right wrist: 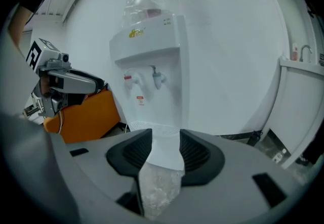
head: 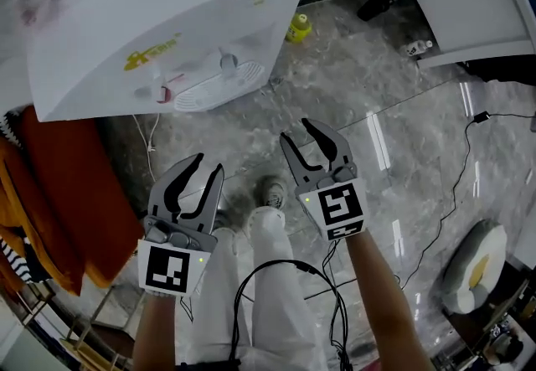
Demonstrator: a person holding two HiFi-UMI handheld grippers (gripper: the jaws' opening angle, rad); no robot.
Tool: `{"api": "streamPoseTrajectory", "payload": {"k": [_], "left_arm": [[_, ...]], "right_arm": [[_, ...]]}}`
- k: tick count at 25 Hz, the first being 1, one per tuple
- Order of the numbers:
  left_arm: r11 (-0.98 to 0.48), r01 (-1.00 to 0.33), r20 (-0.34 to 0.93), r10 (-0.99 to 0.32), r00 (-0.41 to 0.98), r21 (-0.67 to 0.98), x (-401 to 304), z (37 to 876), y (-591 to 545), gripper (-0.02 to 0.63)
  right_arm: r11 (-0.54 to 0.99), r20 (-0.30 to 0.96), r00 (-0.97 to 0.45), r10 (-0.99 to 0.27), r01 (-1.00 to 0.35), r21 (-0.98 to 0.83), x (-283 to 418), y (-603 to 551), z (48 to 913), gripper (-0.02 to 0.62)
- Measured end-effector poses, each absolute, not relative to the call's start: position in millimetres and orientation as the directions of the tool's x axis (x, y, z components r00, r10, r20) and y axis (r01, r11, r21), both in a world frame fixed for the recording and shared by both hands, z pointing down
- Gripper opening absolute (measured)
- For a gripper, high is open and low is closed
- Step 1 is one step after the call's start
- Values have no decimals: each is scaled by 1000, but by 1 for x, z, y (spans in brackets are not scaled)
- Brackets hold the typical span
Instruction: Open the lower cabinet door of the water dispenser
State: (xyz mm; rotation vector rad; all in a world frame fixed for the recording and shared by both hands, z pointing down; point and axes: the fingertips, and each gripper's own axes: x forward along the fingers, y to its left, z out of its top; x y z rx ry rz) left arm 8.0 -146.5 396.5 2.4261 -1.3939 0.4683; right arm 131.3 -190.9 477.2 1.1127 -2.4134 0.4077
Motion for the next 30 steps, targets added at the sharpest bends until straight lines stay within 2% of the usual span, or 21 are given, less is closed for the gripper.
{"api": "streamPoseTrajectory", "payload": {"k": [21, 30], "left_arm": [[-453, -884, 464, -762, 451, 115, 29, 514, -182, 110], [-437, -894, 487, -761, 429, 104, 26, 541, -188, 110]], "right_arm": [[676, 577, -583, -572, -733, -71, 122, -268, 632, 199], [689, 599, -596, -535, -718, -100, 110, -296, 674, 243]]}}
